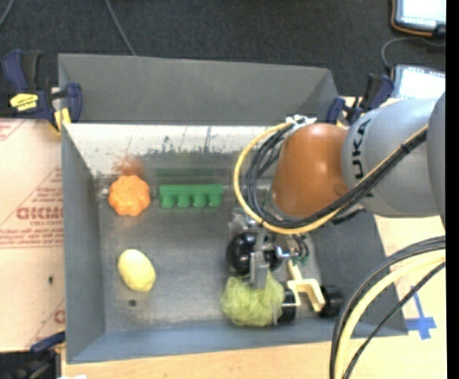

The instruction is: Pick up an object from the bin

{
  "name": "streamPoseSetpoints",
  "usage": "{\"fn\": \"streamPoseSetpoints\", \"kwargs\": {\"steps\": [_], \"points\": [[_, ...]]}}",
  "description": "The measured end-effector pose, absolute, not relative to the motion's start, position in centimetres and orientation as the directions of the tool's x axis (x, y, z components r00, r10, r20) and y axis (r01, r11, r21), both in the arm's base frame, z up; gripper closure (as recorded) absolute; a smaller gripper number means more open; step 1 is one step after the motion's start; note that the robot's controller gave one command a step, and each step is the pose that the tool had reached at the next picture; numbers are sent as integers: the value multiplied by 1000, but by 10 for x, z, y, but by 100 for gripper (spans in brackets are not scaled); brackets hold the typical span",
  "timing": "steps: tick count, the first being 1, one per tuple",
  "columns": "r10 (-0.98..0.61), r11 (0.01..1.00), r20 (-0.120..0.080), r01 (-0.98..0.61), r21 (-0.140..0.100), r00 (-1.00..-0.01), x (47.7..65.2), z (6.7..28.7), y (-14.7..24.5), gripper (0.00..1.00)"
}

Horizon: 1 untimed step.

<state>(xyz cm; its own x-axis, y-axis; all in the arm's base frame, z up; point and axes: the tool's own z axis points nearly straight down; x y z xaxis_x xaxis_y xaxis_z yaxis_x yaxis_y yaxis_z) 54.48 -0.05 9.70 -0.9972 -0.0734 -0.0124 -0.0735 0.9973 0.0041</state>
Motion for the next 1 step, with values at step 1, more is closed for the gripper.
{"fn": "streamPoseSetpoints", "kwargs": {"steps": [1], "points": [[-163, 986, -20, -164, 13, -986, 551, 85, -18, 0]]}}
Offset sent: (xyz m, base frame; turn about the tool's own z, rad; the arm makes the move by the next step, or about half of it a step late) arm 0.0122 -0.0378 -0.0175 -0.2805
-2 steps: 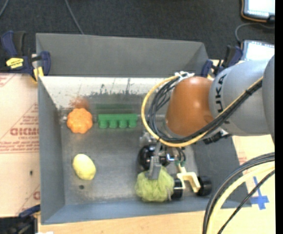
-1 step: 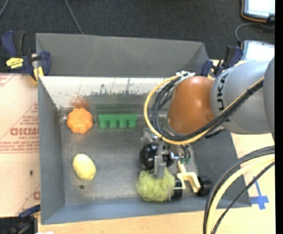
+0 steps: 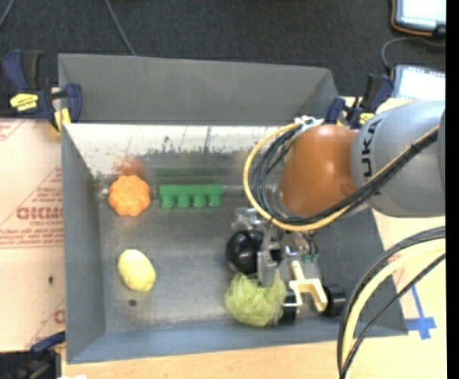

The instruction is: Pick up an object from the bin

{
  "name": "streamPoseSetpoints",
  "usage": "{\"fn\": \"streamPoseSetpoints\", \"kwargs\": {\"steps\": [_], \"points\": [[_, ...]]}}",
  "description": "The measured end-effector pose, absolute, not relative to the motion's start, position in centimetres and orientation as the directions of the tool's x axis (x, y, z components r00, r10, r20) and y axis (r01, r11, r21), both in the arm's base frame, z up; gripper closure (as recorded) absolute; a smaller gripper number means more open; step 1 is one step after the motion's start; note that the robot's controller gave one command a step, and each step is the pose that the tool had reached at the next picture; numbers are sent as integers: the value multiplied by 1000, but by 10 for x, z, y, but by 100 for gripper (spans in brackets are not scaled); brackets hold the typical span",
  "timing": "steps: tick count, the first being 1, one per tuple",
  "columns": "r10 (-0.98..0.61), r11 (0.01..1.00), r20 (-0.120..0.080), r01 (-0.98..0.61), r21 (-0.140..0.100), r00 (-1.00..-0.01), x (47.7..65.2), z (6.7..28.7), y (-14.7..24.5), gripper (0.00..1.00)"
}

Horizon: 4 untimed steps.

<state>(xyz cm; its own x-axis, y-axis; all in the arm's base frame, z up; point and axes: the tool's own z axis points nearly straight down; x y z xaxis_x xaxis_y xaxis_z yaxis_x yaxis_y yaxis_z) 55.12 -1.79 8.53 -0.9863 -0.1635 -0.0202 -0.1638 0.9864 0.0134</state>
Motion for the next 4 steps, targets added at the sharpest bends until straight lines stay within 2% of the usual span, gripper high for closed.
{"fn": "streamPoseSetpoints", "kwargs": {"steps": [1, 4], "points": [[-343, 939, -24, -343, 3, -939, 560, 82, -36, 100], [-338, 941, -23, -338, 4, -941, 560, 82, -36, 100]]}}
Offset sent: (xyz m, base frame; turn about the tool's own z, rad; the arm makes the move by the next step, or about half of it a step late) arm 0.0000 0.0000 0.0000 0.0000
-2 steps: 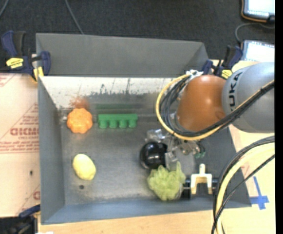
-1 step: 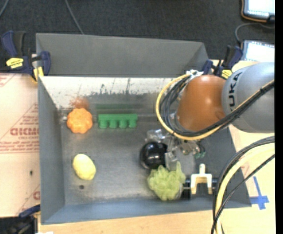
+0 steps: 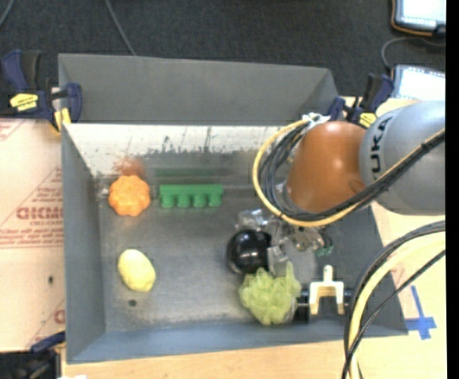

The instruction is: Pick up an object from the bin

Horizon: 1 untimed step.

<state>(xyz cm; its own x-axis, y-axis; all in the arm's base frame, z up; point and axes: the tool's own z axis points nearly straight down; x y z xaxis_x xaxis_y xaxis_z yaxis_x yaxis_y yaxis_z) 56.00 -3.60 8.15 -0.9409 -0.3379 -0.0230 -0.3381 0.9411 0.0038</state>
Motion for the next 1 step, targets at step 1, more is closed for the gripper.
{"fn": "streamPoseSetpoints", "kwargs": {"steps": [1], "points": [[-337, 941, -23, -337, 4, -941, 560, 82, -36, 100]]}}
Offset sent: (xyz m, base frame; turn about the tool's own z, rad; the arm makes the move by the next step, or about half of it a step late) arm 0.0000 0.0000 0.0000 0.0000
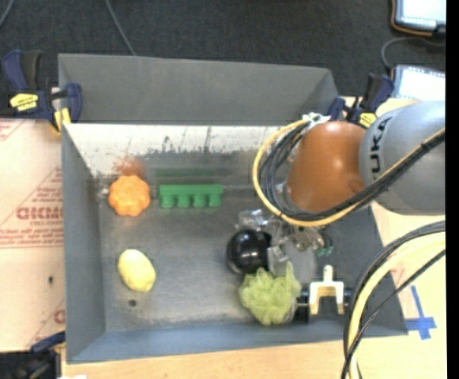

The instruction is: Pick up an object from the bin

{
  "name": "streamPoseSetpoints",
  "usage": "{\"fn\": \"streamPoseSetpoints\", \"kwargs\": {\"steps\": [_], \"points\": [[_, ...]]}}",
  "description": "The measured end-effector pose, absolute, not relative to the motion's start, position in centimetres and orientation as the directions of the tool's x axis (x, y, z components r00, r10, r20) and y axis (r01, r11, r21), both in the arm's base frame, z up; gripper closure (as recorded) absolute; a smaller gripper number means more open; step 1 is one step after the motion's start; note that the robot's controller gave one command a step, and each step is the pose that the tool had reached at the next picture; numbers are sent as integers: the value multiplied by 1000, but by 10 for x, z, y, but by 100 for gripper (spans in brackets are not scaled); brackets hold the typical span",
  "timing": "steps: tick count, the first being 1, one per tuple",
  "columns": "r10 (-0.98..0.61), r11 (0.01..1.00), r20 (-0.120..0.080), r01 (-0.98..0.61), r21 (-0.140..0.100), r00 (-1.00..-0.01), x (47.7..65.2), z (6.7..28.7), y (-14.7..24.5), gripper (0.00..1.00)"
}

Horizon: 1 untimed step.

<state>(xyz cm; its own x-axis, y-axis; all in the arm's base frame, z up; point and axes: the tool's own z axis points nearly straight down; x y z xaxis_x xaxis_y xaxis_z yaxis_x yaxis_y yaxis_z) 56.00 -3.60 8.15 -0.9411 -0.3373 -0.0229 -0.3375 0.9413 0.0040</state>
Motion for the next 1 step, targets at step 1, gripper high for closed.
{"fn": "streamPoseSetpoints", "kwargs": {"steps": [1], "points": [[-337, 942, -23, -337, 4, -941, 560, 82, -36, 100]]}}
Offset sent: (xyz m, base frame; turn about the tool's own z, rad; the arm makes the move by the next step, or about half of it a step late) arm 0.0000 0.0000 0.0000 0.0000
